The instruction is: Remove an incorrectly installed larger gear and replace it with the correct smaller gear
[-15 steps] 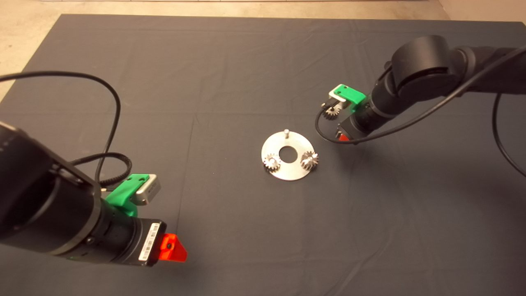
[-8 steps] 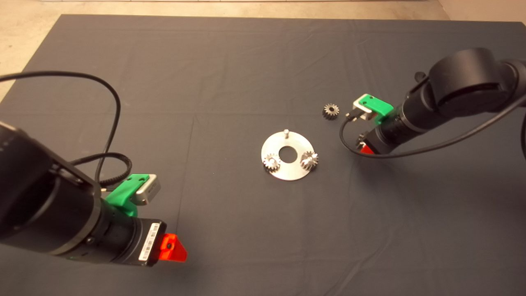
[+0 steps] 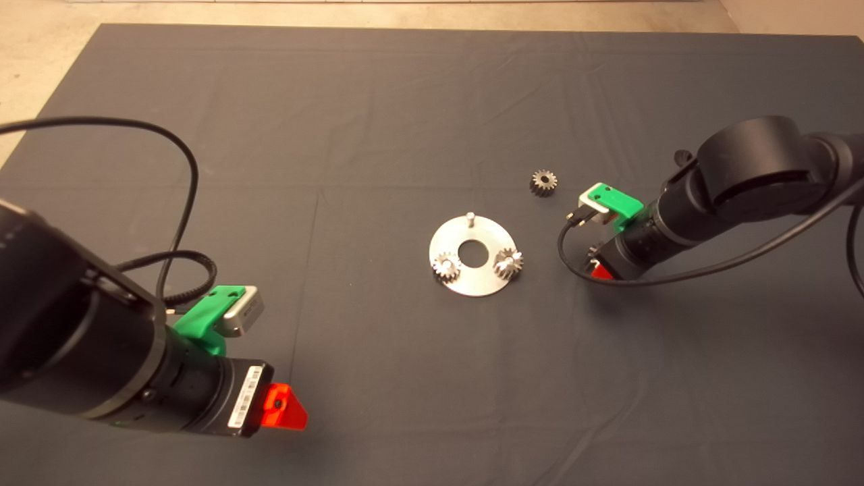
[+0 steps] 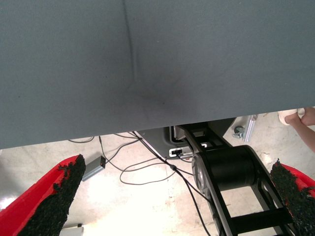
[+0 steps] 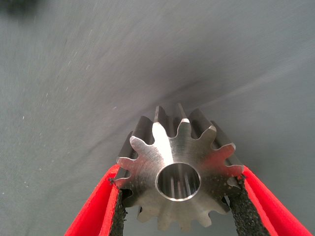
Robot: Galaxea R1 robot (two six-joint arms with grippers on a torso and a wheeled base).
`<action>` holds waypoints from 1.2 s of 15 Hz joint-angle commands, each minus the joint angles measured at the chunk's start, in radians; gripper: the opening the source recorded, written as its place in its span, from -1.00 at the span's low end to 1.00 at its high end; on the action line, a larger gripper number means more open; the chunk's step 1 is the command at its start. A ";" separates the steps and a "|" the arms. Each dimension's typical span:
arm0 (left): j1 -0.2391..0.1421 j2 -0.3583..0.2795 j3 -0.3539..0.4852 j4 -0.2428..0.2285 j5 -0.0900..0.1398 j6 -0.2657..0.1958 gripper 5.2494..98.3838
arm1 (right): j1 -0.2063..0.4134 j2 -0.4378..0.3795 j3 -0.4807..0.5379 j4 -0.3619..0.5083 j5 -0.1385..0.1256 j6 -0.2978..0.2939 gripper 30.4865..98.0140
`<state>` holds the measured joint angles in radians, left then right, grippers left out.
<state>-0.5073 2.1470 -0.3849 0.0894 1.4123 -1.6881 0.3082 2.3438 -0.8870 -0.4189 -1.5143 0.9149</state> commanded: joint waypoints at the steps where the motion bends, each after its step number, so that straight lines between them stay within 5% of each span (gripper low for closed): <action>1: -0.007 -0.003 0.014 -0.016 0.000 -0.004 0.98 | 0.003 -0.001 0.010 -0.006 0.006 0.008 -0.54; 4: -0.005 -0.003 0.014 -0.016 0.000 -0.004 0.98 | -0.004 -0.002 0.011 -0.009 0.011 0.048 -0.54; 18: -0.004 -0.003 0.014 -0.016 0.000 -0.004 0.98 | -0.043 -0.002 0.009 -0.082 0.019 0.062 -0.54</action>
<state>-0.5070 2.1470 -0.3849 0.0894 1.4123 -1.6881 0.2462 2.3438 -0.8874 -0.4519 -1.4970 0.9626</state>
